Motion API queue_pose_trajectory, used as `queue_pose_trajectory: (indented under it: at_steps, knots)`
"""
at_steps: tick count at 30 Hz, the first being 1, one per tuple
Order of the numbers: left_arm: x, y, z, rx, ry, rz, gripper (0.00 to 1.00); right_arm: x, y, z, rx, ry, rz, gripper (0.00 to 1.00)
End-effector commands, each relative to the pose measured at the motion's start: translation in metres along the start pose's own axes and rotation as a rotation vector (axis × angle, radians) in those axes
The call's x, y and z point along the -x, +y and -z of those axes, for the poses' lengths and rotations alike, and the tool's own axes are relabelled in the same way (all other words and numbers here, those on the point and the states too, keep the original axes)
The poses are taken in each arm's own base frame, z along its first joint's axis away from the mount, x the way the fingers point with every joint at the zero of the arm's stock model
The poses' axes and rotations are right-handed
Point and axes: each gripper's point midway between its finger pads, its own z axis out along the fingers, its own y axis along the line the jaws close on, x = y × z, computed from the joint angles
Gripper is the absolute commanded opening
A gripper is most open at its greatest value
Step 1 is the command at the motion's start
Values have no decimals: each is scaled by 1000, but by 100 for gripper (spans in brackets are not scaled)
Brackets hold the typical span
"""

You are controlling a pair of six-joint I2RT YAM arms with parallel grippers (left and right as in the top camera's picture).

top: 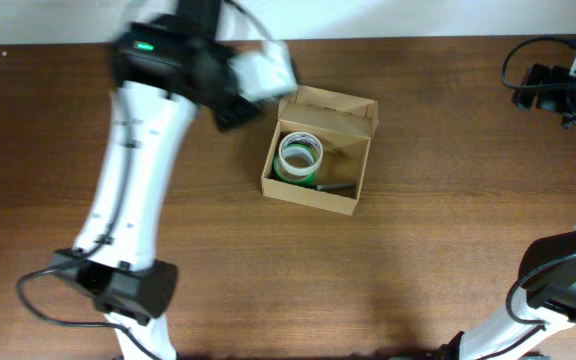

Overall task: Pack container
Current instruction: 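Grasp the clear pen with the left gripper and lift it, then lower the clear pen into the box with the left gripper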

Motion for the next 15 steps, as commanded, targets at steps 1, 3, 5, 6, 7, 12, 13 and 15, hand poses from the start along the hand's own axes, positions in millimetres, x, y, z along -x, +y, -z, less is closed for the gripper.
queue_pose_trajectory:
  at_steps: [1,3,5,6,7,12,13,15]
  knots:
    - [15,-36,-28,-66,92,-314,2,0,2,0,9,-2,-6,99]
    - [16,-51,-45,-97,152,-394,1,0,2,0,9,-2,-6,99]
    - [15,-63,-62,-126,192,-432,1,0,2,0,9,-2,-6,99]
    - [14,-69,-72,-147,209,-444,2,0,2,0,9,-2,-6,99]
    - [10,-75,-82,-171,225,-454,2,0,2,0,9,-2,-6,99]
    - [-10,-90,-128,-278,287,-449,2,0,2,0,9,-1,-6,99]
    - [-12,-90,-135,-285,291,-447,2,0,2,0,9,-2,-6,99]
    - [-16,-91,-148,-304,302,-445,2,0,2,0,9,-1,-6,99]
